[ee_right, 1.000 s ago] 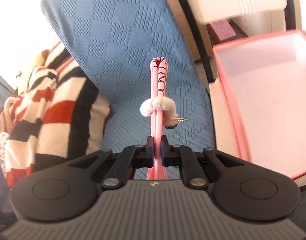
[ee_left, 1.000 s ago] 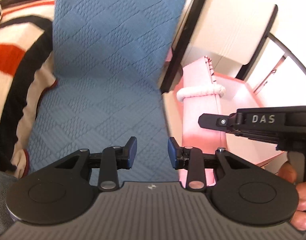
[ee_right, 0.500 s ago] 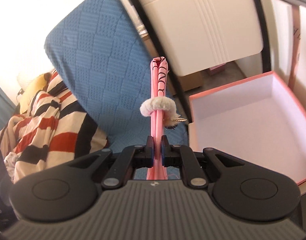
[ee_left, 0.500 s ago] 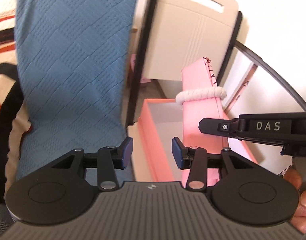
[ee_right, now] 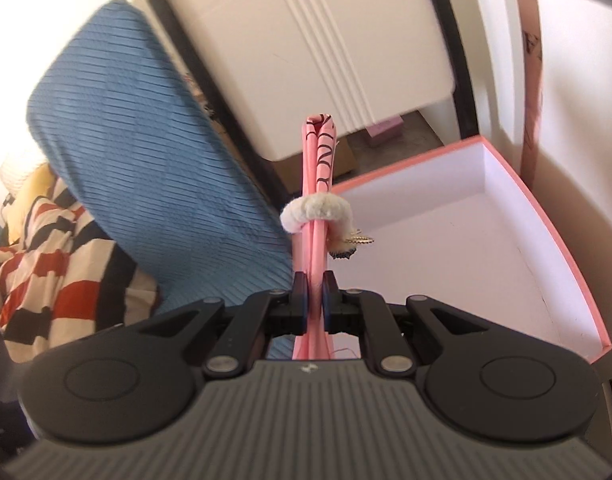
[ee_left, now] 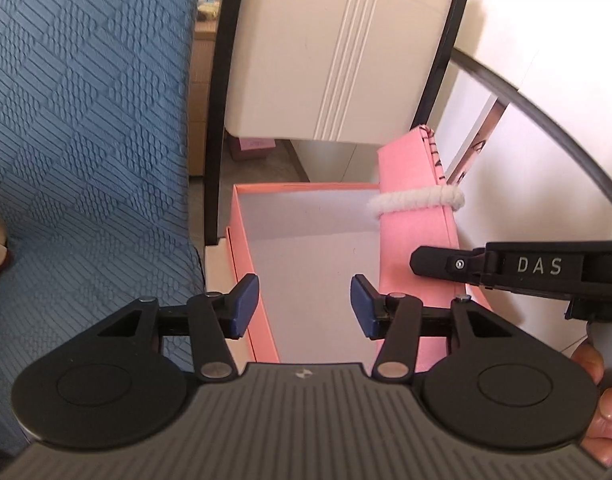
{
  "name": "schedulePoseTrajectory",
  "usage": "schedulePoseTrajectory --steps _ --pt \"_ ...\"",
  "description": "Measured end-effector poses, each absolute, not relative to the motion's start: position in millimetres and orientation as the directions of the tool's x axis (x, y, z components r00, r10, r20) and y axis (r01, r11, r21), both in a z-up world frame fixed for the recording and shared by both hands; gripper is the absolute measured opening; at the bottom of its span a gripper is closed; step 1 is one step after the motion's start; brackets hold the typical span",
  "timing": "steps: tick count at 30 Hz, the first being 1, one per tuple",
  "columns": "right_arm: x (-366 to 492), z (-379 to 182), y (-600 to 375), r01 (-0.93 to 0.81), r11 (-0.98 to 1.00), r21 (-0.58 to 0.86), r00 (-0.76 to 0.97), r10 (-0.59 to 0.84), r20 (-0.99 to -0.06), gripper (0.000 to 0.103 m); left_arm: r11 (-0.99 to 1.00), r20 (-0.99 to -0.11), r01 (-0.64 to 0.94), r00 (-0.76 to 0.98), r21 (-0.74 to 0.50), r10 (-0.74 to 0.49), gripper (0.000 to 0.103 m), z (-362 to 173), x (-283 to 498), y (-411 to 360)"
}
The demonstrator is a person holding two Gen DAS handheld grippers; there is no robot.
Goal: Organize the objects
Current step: 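Carry the tied pink strip with the left gripper over the pink box, then lower the strip into the pink box and open the left gripper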
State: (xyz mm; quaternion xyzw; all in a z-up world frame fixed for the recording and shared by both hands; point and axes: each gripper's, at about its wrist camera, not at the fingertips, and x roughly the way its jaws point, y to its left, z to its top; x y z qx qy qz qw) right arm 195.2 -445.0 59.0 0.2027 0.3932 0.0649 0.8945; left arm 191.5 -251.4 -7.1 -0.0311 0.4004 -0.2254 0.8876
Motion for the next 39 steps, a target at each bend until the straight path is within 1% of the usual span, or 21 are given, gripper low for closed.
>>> schedulePoseTrajectory --steps 4,9,16,23,28,30,32,34,36,39 --pt "208.0 35.6 -455.8 0.067 0.91 0.409 0.656 0.269 -0.706 0.011 0.9 -0.721 0.367 0.556 -0.234 -0.414 0.059 -28.1 201.7 -261.2" --pt "223.1 4.2 -465.4 0.097 0.91 0.404 0.623 0.261 -0.737 0.011 0.91 -0.758 0.357 0.529 -0.21 -0.382 0.059 -56.0 214.1 -276.6" --pt "241.2 -45.2 -471.2 0.144 0.903 0.406 0.555 0.266 -0.788 0.011 0.915 -0.803 0.344 0.472 -0.21 -0.362 0.059 -92.2 232.3 -285.6" --pt "255.8 -82.5 -477.8 0.185 0.909 0.374 0.506 0.238 -0.829 0.012 0.92 -0.818 0.348 0.465 -0.182 -0.338 0.064 -109.7 239.3 -295.1" --pt "259.1 -91.5 -481.5 0.19 0.911 0.366 0.497 0.233 -0.836 0.013 0.923 -0.82 0.325 0.458 -0.207 -0.344 0.065 -111.8 242.6 -290.6" --pt "259.7 -92.5 -481.7 0.192 0.914 0.357 0.489 0.227 -0.842 0.013 0.924 -0.817 0.327 0.466 -0.197 -0.339 0.065 -109.2 241.7 -290.4" --pt "259.6 -90.2 -482.4 0.199 0.916 0.348 0.489 0.215 -0.846 0.021 0.924 -0.814 0.329 0.472 -0.195 -0.339 0.066 -105.0 240.1 -289.2" --pt "260.0 -86.1 -483.8 0.215 0.918 0.334 0.493 0.193 -0.849 0.037 0.923 -0.807 0.33 0.478 -0.2 -0.346 0.066 -99.5 240.0 -286.3" --pt "257.3 -79.5 -485.7 0.228 0.917 0.327 0.499 0.178 -0.848 0.045 0.92 -0.797 0.335 0.489 -0.203 -0.354 0.067 -91.8 237.6 -282.8" --pt "250.4 -66.5 -486.5 0.231 0.914 0.333 0.516 0.175 -0.839 0.046 0.918 -0.778 0.336 0.51 -0.213 -0.367 0.067 -77.0 231.5 -276.0"
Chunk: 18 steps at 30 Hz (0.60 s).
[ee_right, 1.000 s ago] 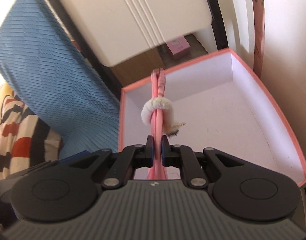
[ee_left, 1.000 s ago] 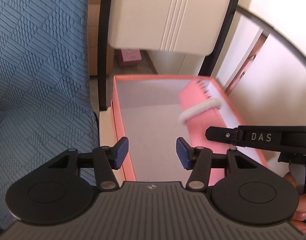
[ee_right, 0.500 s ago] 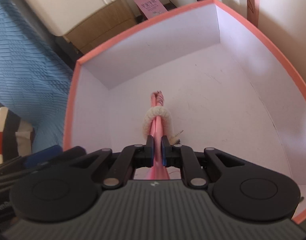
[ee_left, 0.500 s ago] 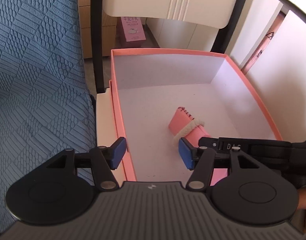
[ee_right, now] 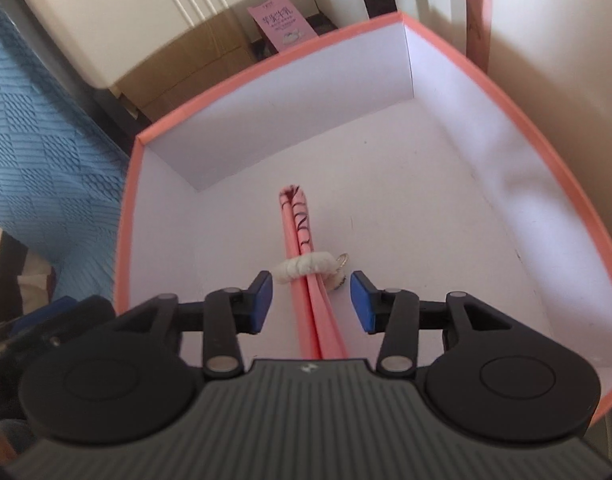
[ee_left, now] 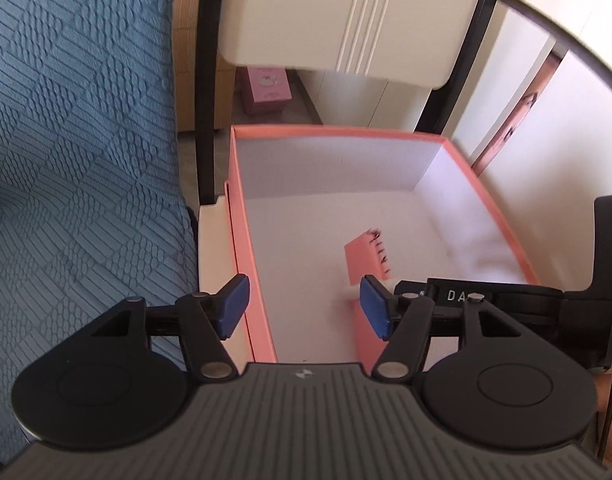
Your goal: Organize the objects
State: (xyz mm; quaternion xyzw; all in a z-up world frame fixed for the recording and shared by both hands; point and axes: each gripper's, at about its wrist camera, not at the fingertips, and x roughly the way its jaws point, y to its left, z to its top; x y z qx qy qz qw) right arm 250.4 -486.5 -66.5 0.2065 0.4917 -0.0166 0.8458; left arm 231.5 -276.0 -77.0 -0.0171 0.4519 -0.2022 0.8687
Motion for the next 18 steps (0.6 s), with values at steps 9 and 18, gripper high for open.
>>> schedulePoseTrajectory --steps 9,18 --pt "219.2 -6.2 -478.8 0.204 0.922 0.329 0.59 0.152 -0.793 0.046 0.9 -0.706 0.364 0.572 -0.239 -0.418 0.067 -23.7 201.6 -249.4" --pt "177.3 49.3 -460.7 0.18 0.931 0.317 0.648 0.13 -0.75 0.046 0.875 -0.61 0.4 0.631 -0.273 -0.479 0.07 31.1 165.9 -215.6"
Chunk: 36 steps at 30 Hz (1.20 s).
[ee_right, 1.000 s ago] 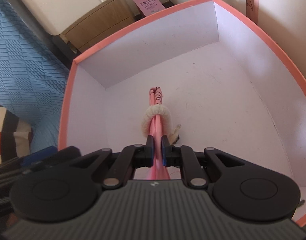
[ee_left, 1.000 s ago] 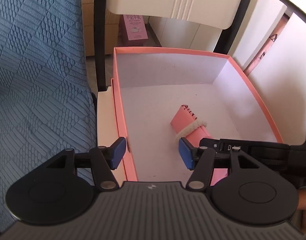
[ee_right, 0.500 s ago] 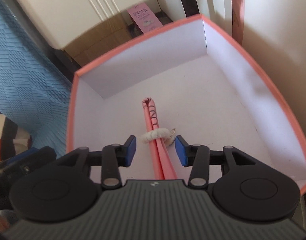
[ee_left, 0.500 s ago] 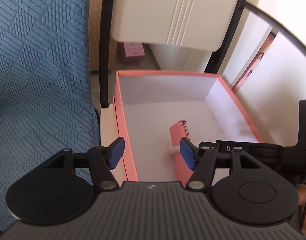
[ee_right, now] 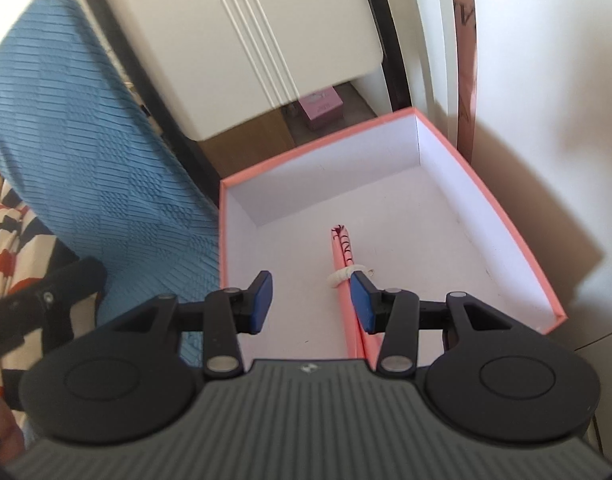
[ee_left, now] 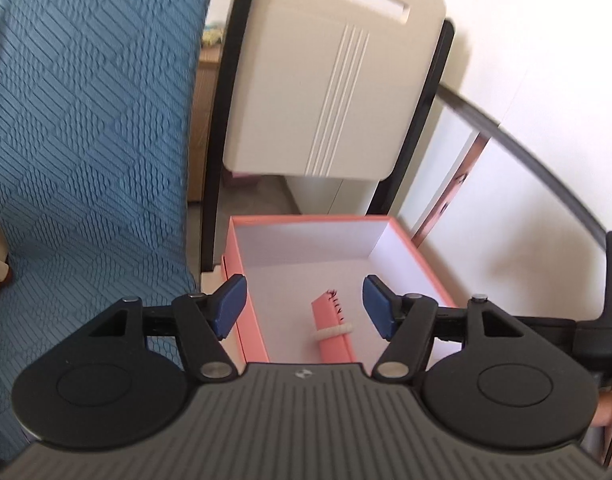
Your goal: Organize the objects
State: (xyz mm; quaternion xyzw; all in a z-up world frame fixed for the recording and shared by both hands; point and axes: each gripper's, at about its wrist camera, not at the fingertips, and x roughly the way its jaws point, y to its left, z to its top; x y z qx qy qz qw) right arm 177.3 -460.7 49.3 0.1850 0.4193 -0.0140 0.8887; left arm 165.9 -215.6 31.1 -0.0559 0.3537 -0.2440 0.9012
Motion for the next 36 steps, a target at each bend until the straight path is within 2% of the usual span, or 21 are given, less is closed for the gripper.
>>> schedulePoseTrajectory --steps 13,20,29,32,35,36 --pt "99.8 100.7 -430.4 0.179 0.941 0.287 0.729 0.069 -0.681 0.046 0.841 -0.524 0.468 0.661 -0.27 -0.536 0.073 69.8 104.9 -176.5" --pt "56.5 106.4 -411.9 0.177 0.951 0.255 0.754 0.036 -0.656 0.046 0.828 -0.5 0.498 0.665 -0.257 -0.555 0.076 72.0 72.4 -161.5" --pt "25.5 84.5 -407.4 0.195 0.953 0.231 0.751 0.006 -0.661 0.046 0.823 -0.5 0.504 0.659 -0.26 -0.562 0.076 51.6 49.6 -139.6" --pt "20.7 73.7 -403.5 0.202 0.956 0.213 0.748 -0.01 -0.663 0.059 0.827 -0.506 0.498 0.658 -0.263 -0.557 0.076 43.7 46.6 -134.6" --pt "19.5 63.4 -399.1 0.2 0.96 0.196 0.746 -0.019 -0.666 0.061 0.827 -0.511 0.498 0.656 -0.259 -0.555 0.08 35.1 43.7 -131.6" --pt "20.2 59.8 -398.1 0.198 0.96 0.197 0.742 -0.016 -0.67 0.065 0.824 -0.509 0.502 0.653 -0.264 -0.561 0.085 31.0 43.4 -131.1"
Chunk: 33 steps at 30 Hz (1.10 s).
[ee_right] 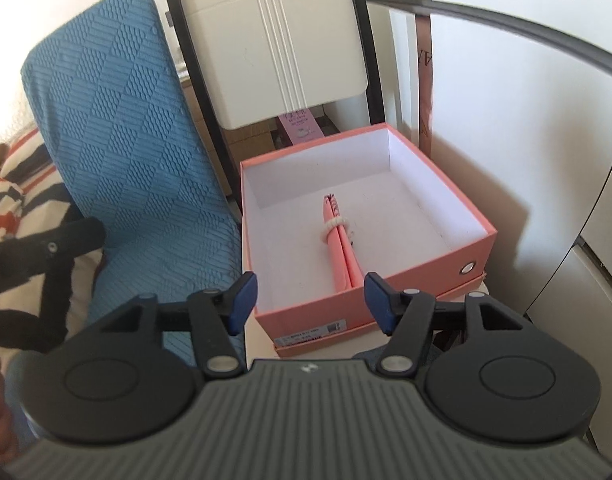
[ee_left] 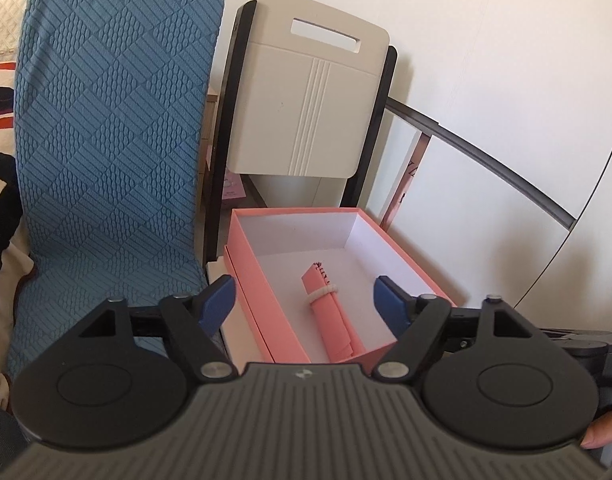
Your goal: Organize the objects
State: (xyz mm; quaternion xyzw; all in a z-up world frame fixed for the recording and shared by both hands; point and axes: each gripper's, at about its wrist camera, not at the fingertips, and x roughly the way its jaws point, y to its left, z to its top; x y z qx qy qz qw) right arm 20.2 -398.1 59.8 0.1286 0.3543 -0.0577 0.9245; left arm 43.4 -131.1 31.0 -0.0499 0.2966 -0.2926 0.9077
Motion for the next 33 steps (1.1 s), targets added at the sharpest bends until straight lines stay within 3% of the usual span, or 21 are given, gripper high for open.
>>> schedulePoseTrajectory --steps 1,3,12,33 --pt "20.7 57.4 -397.5 0.196 0.959 0.204 0.741 -0.008 -0.671 0.076 0.821 -0.507 0.504 0.651 -0.268 -0.565 0.089 27.5 43.2 -130.4" --pt "22.5 52.9 -397.3 0.191 0.956 0.225 0.741 0.01 -0.671 0.087 0.829 -0.518 0.492 0.653 -0.266 -0.553 0.093 19.5 46.2 -130.3" --pt "23.0 43.5 -397.0 0.196 0.953 0.231 0.747 0.007 -0.665 0.087 0.861 -0.558 0.451 0.663 -0.232 -0.498 0.103 2.2 55.4 -124.7" --pt "21.2 32.1 -391.9 0.228 0.949 0.22 0.72 -0.013 -0.694 0.087 0.857 -0.581 0.468 0.644 -0.215 -0.498 0.103 -1.2 53.1 -127.4"
